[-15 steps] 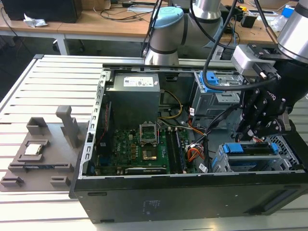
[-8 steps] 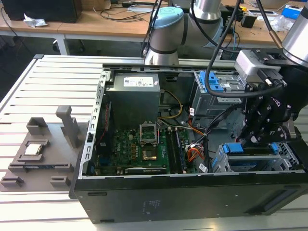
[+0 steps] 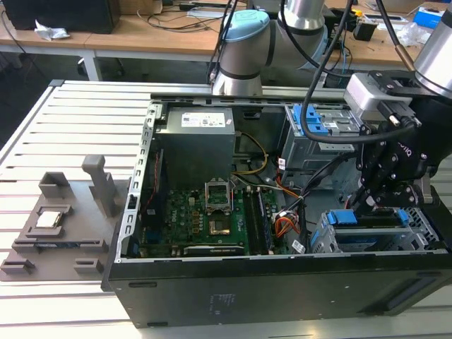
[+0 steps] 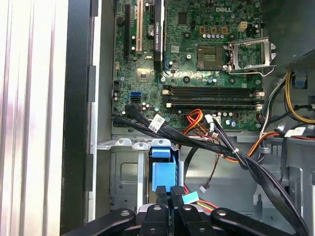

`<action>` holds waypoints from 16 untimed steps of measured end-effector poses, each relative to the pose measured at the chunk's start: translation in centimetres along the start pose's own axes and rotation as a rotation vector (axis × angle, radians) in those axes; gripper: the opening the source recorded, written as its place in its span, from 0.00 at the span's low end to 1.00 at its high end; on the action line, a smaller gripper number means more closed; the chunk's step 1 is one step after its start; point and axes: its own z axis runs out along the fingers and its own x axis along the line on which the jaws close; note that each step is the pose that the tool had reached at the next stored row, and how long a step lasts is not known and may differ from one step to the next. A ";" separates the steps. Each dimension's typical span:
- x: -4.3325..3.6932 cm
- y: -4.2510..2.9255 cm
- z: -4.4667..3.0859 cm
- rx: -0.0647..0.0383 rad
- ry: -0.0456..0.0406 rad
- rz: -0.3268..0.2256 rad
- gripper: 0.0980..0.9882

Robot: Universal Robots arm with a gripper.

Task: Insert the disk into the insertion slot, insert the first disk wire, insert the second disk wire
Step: 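Insert the second disk wire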

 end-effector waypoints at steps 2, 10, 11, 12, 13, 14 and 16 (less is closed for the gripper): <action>0.56 0.02 0.03 0.000 -0.0092 0.000 0.05; 1.21 -1.14 0.53 0.000 -0.0643 -0.004 0.05; 1.13 -1.15 0.56 0.000 -0.0645 -0.004 0.05; 0.99 -1.18 0.56 0.000 -0.0645 -0.004 0.05; 0.89 -1.19 0.55 0.000 -0.0643 -0.004 0.05; 0.77 -1.22 0.56 0.000 -0.0644 -0.004 0.05; 0.72 -1.37 0.58 0.000 -0.0645 -0.004 0.05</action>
